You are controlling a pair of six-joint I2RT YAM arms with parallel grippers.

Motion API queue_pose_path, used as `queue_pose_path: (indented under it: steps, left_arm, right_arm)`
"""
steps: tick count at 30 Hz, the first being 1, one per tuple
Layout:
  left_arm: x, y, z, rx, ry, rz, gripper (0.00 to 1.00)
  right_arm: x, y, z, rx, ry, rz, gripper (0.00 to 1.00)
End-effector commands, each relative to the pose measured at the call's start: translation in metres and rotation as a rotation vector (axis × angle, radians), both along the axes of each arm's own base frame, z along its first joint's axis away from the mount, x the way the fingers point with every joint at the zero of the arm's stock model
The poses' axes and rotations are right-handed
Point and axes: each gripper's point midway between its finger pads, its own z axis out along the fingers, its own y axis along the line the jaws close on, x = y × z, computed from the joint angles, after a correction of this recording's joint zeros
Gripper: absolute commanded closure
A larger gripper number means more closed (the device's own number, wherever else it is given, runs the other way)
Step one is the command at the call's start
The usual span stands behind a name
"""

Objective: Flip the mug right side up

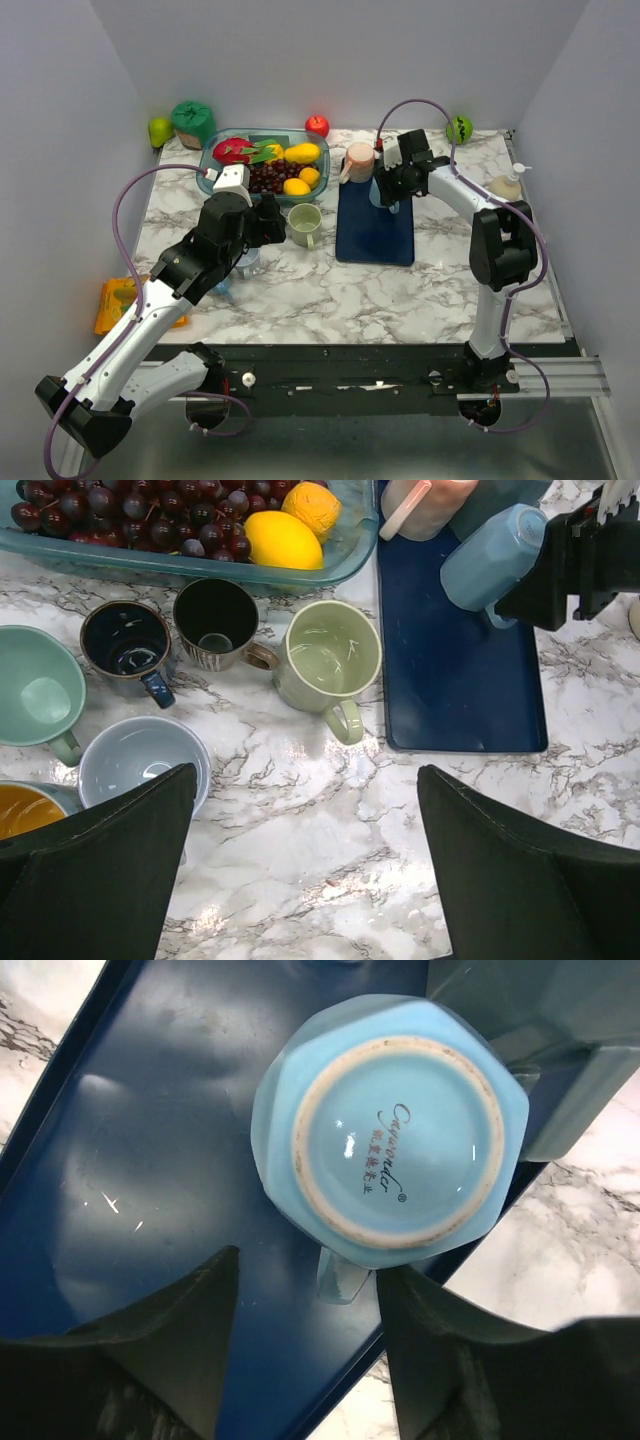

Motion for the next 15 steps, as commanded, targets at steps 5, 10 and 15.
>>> queue_pose_path:
  steps: [5, 10, 15]
  left_arm:
    - [0.002, -0.004, 0.008, -0.038, -0.019, -0.011, 0.01]
    - [0.001, -0.003, 0.008, -0.033, -0.017, -0.01, 0.01]
    - [0.002, 0.0, 0.01, -0.036, -0.024, -0.003, 0.01]
  right_arm:
    - [0.023, -0.012, -0.004, -0.039, -0.041, -0.147, 0.48]
    - [0.027, -0.015, -0.011, -0.054, -0.033, -0.173, 0.51]
    - [0.032, -0.019, -0.01, -0.07, -0.045, -0.2, 0.68]
